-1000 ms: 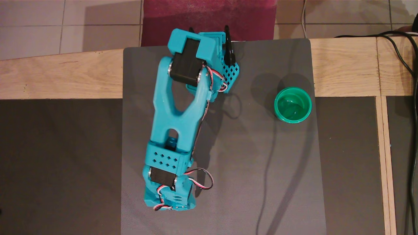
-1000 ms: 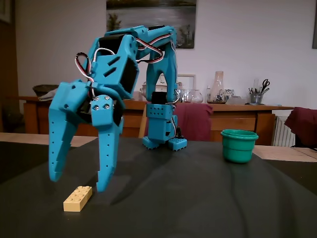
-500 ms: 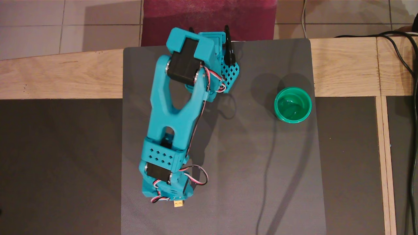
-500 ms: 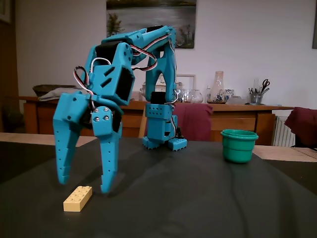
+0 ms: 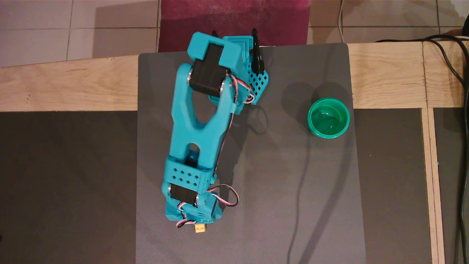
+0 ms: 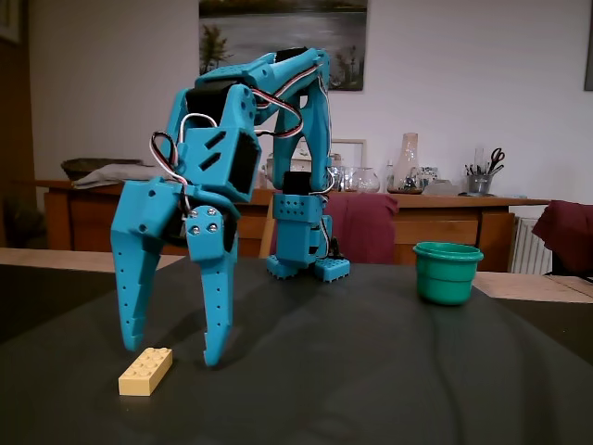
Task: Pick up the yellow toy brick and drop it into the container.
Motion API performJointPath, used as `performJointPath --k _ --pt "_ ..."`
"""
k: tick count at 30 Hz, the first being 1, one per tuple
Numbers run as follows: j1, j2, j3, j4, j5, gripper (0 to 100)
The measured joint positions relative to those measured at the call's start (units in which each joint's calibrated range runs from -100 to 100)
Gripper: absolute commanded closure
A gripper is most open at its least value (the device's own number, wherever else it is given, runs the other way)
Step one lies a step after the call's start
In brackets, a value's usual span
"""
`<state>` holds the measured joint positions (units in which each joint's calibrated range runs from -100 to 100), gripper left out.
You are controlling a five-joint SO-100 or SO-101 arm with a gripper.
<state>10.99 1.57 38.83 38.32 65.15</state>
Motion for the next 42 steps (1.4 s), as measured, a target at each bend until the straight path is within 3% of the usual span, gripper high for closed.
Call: performJointPath --k 8,19,42 --pt "-0.7 0.0 0.0 -0.7 0.0 77" --pt "-0.2 5.9 -0.2 -10.6 0.2 77" --pt "0.8 6.8 -1.7 -7.0 -0.4 78"
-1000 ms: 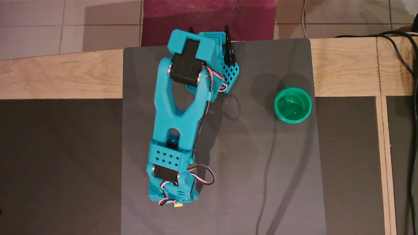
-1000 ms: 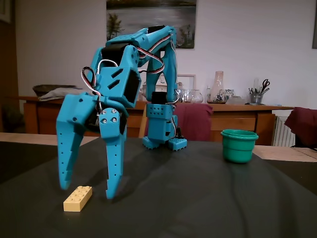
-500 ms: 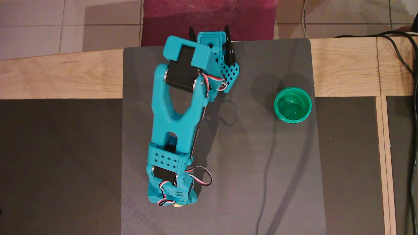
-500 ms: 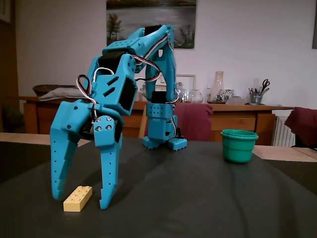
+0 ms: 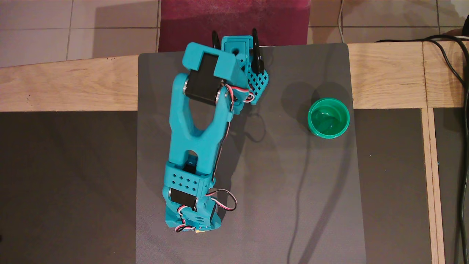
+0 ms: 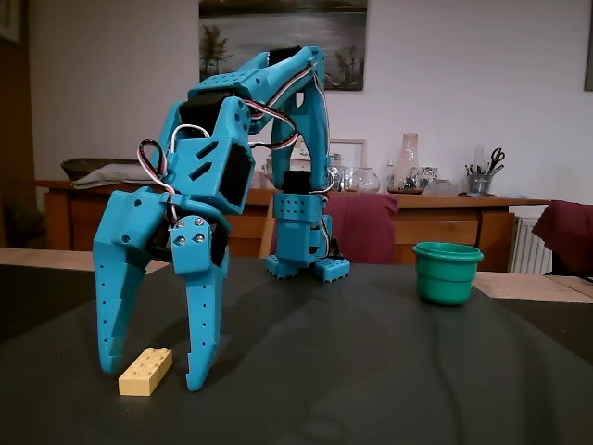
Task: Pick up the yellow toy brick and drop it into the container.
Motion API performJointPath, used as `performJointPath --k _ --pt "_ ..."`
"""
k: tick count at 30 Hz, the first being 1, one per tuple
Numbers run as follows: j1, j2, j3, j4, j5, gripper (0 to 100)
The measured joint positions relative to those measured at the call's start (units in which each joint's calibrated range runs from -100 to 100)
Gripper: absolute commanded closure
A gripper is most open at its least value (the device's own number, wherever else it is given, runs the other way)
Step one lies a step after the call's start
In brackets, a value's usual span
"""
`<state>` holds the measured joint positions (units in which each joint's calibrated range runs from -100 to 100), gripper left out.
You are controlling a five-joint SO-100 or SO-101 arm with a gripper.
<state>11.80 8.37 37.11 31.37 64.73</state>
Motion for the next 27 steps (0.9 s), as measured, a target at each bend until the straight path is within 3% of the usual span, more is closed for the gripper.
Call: performJointPath --k 21,27 --pt "0.6 -1.1 0.0 5.0 0.1 78" --pt "0.4 -1.1 0.1 4.9 0.1 90"
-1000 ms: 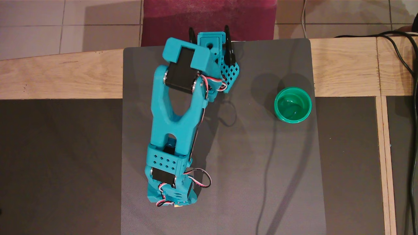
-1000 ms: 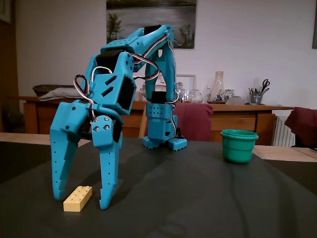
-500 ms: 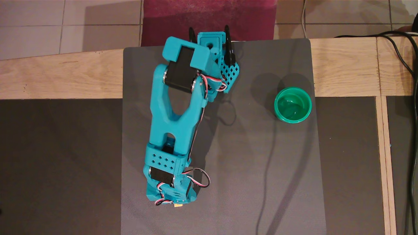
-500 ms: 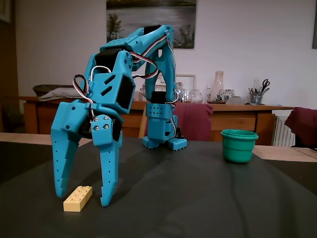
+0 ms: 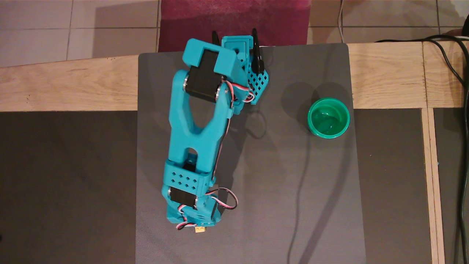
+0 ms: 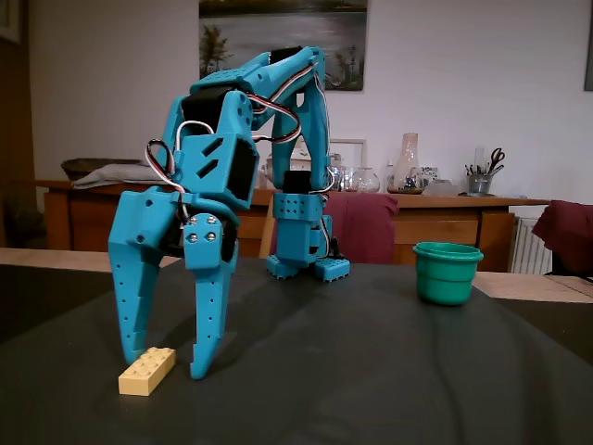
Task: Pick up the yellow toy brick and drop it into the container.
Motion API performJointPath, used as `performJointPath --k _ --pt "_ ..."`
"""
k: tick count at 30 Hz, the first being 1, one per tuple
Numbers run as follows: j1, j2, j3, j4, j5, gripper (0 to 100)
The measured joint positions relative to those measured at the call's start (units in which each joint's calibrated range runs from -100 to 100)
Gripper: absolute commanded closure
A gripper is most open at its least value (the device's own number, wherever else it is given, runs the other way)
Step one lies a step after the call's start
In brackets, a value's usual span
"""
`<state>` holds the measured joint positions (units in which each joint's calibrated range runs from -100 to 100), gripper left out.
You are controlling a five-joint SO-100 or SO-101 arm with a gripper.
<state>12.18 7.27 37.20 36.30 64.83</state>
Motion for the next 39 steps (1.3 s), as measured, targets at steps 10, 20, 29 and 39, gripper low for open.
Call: performJointPath --k 10,20,29,39 --pt "0.1 0.1 0.0 -0.1 0.1 100" --pt "-6.1 -2.5 -9.6 21.1 -8.3 100" --pt "-24.3 -14.8 -32.4 54.4 -19.4 100" --pt "-53.9 -26.1 -34.4 61.8 -33.8 100"
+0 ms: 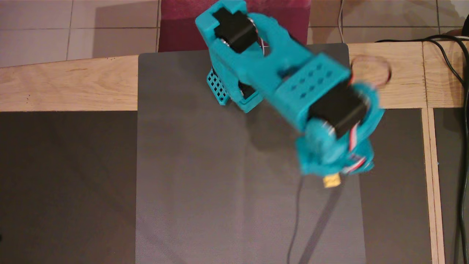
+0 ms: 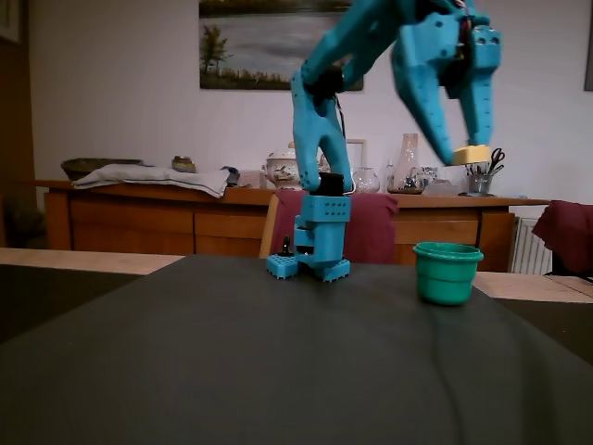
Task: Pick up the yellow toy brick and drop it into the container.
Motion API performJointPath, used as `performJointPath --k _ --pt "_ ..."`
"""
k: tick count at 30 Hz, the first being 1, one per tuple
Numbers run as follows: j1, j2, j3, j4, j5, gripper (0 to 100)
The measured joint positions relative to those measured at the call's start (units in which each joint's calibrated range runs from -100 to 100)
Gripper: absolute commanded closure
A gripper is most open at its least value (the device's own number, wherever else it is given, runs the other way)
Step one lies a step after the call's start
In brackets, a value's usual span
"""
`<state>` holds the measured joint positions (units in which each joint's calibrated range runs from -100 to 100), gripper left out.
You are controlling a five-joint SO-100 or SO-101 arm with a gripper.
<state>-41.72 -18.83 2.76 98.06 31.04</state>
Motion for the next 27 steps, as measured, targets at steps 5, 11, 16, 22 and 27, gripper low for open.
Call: performJointPath --k 5,11,16,22,27 --pt "-11.9 -0.3 1.2 0.0 -5.9 100" --pt "-19.4 -0.6 7.1 0.0 -9.5 100" --pt "-22.9 -0.6 10.5 0.0 -10.9 100" --pt "-24.3 -0.8 16.1 0.1 -11.2 100" --pt "-24.3 -0.8 18.6 0.0 -11.2 100"
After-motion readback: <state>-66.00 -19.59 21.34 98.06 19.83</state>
